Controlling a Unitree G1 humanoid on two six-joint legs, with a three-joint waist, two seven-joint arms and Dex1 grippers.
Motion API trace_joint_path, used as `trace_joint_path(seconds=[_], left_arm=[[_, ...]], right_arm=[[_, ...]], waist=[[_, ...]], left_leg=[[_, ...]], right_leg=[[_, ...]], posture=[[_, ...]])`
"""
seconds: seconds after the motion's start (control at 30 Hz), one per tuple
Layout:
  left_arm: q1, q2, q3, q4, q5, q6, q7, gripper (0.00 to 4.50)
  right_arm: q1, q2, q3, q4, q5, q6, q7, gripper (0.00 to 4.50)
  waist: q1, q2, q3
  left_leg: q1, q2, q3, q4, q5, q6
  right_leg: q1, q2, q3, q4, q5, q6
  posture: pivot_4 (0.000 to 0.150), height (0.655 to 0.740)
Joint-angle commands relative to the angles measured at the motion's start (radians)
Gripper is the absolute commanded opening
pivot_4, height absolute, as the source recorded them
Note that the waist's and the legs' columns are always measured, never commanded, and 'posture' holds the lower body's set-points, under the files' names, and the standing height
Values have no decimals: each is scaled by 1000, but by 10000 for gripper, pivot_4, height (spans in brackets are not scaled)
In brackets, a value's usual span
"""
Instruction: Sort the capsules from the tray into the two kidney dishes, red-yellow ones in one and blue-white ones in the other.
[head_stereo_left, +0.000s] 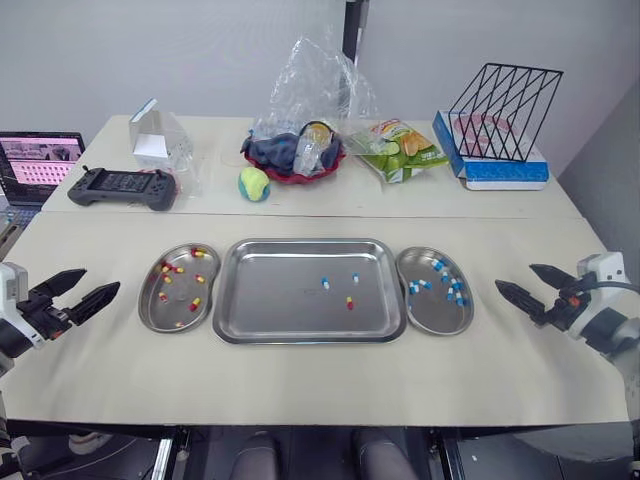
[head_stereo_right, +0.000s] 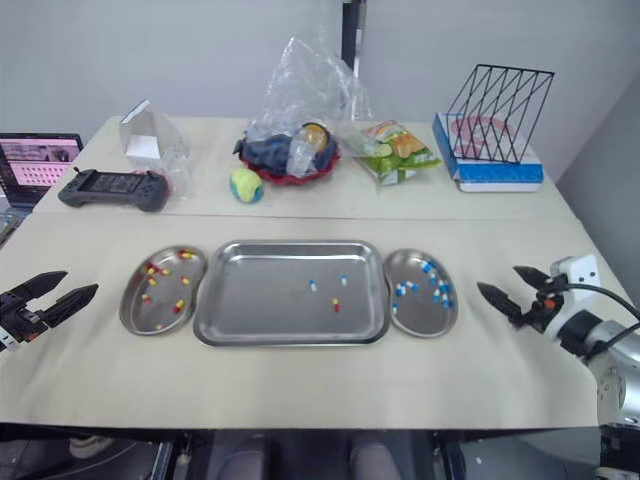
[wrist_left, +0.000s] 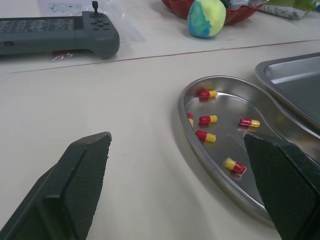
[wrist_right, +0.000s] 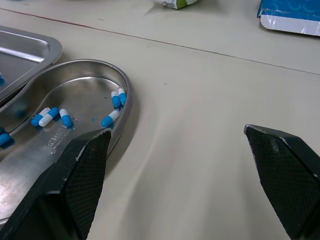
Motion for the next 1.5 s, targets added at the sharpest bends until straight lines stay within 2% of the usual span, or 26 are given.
trace_joint_path(seconds=[0.03,0.37,0.47,0.6,0.93,1.13,1.3,1.5], left_arm=[[-10,44,-1,13,5,-58,-46,44407],[-5,60,-45,8,0,-52,-115,44407],[-4,62,-35,-23,-42,-13,-164,44407],[-15,52,-35,-36,-33,-47,-176,44407],[-40,53,-77,-84,-47,4,-222,44407],[-76,76,-175,-214,-58,95,-313,44407],[-99,90,-184,-239,-54,123,-304,44407],[-42,105,-164,-276,-59,129,-322,44407]], right_arm=[[-27,-39,-11,12,-11,-34,25,45000],[-61,-81,-6,55,-19,-34,78,45000],[-63,-85,-5,45,-18,-25,84,45000],[-55,-83,-2,29,-15,-17,91,45000],[-25,-77,-12,-49,3,13,100,45000],[42,-59,-20,-251,57,85,76,45000],[80,-64,-16,-364,93,157,55,45000],[36,-71,70,-465,130,332,-6,45000]], waist=[[-2,0,0],[-3,0,0],[-3,0,0],[-3,0,0],[-4,1,0],[-1,1,0],[-2,1,1],[-7,1,0]], left_leg=[[0,0,0,0,0,0],[0,0,0,0,0,0],[0,0,0,0,0,0],[0,0,0,0,0,0],[0,0,0,0,0,0],[0,0,0,0,0,0],[-1,0,0,0,0,0],[0,0,0,-1,0,0]], right_leg=[[0,0,0,0,0,0],[0,0,0,0,0,0],[0,0,0,0,0,0],[0,0,0,0,0,0],[0,0,0,0,0,0],[0,0,0,0,0,0],[0,0,0,0,0,0],[0,0,0,0,-1,0]], posture=[[1500,7174],[1500,7174],[1500,7174],[1500,7174],[1500,7174],[1500,7174],[1500,7174],[1500,7174]])
